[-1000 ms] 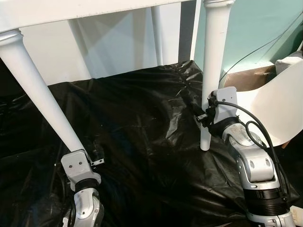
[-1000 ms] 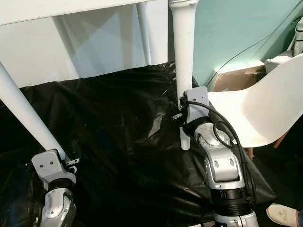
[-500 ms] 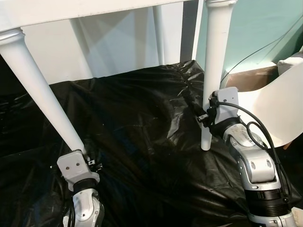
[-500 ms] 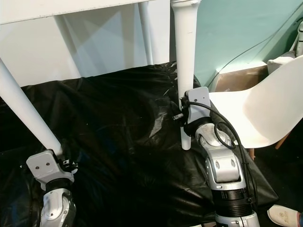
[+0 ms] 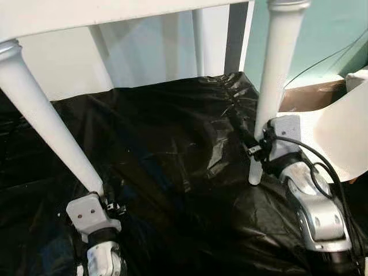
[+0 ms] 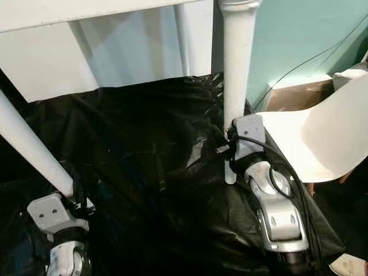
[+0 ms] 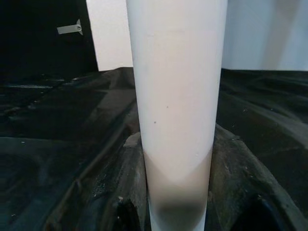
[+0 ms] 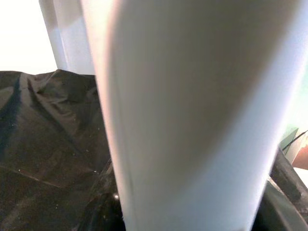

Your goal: Building children table

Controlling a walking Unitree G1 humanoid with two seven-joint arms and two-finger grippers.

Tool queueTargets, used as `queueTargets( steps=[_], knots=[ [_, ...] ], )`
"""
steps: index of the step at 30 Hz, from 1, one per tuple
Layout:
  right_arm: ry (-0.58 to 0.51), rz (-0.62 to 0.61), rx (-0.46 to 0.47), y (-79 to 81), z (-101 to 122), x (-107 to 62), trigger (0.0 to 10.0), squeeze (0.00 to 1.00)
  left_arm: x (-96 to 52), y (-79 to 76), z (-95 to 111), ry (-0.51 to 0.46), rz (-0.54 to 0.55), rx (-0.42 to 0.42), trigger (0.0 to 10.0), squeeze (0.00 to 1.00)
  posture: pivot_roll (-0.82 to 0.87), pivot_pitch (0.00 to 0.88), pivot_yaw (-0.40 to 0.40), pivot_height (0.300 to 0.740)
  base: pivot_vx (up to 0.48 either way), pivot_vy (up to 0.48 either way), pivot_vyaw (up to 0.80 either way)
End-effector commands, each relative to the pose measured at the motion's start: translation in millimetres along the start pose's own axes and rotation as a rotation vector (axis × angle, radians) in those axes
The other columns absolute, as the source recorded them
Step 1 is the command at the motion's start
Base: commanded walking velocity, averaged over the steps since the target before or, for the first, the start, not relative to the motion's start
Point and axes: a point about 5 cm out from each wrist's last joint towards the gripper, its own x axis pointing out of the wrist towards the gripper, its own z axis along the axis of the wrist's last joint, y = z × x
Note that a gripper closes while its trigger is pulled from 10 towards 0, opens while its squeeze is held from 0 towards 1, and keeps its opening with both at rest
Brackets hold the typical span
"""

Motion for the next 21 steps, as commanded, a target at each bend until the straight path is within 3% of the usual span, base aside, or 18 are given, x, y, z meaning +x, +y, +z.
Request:
queueTargets(
  steps=[1, 21],
  knots=[
    [0.023, 0.069, -0.129, 9.9, -8, -9.2, 10.0, 0.00, -1.7, -10.2, 31, -0.186, -0.134, 0.018, 0.0, 0.00, -0.06, 0.000, 0.059, 0.740, 0.000, 0.000, 0.00],
    [0.015, -0.009, -0.178, -4.5, -10, -30.8, 10.0, 0.00, -28.1, 9.2, 20, -0.113, -0.107, 0.117, 0.0, 0.00, -0.06, 0.000, 0.075, 0.740, 0.000, 0.000, 0.00]
  ],
)
